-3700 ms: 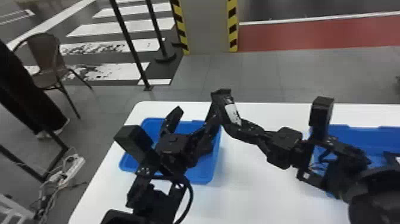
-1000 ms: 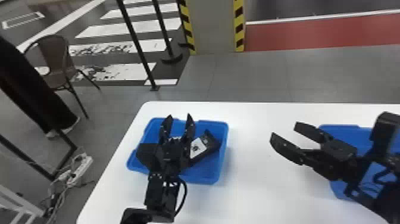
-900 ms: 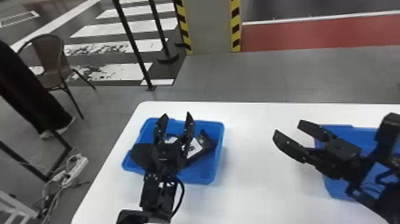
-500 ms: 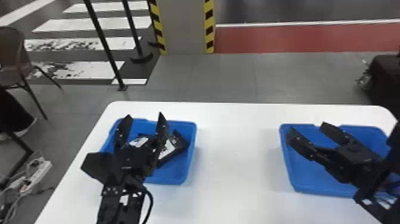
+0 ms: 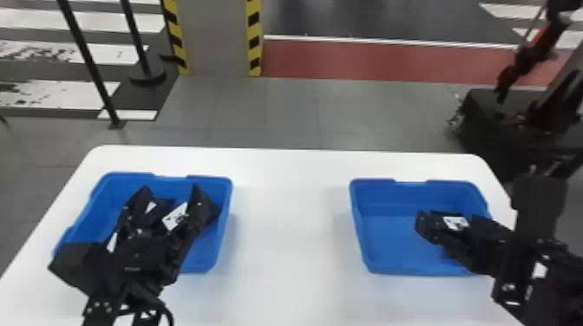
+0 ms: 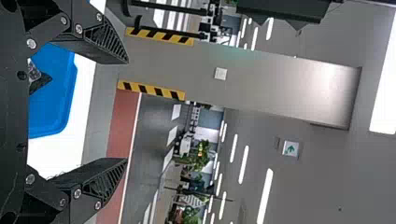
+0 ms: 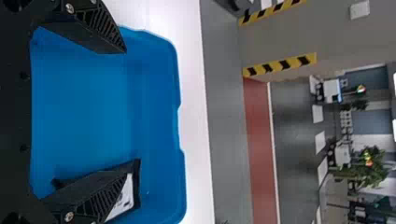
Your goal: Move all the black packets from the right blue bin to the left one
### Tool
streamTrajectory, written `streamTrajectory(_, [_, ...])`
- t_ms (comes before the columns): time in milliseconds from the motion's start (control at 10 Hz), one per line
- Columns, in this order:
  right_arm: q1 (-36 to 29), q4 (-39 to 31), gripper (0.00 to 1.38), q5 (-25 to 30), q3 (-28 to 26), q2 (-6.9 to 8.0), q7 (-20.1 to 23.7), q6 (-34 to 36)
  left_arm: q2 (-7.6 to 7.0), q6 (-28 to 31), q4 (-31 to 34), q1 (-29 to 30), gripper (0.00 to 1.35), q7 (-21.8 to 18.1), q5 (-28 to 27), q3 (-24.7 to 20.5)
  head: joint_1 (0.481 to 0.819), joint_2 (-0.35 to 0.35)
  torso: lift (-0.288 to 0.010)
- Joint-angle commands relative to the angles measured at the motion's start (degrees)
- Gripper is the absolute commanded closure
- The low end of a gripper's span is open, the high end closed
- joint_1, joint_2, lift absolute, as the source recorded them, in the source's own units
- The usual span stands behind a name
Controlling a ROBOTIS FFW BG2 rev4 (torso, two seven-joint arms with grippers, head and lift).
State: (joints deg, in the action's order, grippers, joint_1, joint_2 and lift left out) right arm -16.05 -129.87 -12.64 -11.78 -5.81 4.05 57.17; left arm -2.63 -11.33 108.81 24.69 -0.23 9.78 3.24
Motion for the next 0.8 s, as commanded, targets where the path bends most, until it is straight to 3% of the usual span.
streamTrajectory(0, [3.7,3.0,0.10,1.3,-1.2,-0.08,-3.1,5.5,-0.09,1.8,0.4,0.3,0.31,-0.6,0.2,0.6,0.695,-0.100,-0.110])
streamTrajectory(300, [13.8,16.3,0.10,4.0,-2.3,-1.66,-3.9,8.9,0.00,1.9,0.5,1.0,0.31,-0.6,0.4,0.7,0.695,-0.176,-0.110])
streamTrajectory(700, [17.5,24.6,0.14,3.5,-2.1,-2.89,-2.6,10.7,0.00,2.0,0.5,1.3,0.31,-0.9,0.5,0.5,0.695,-0.201,-0.110])
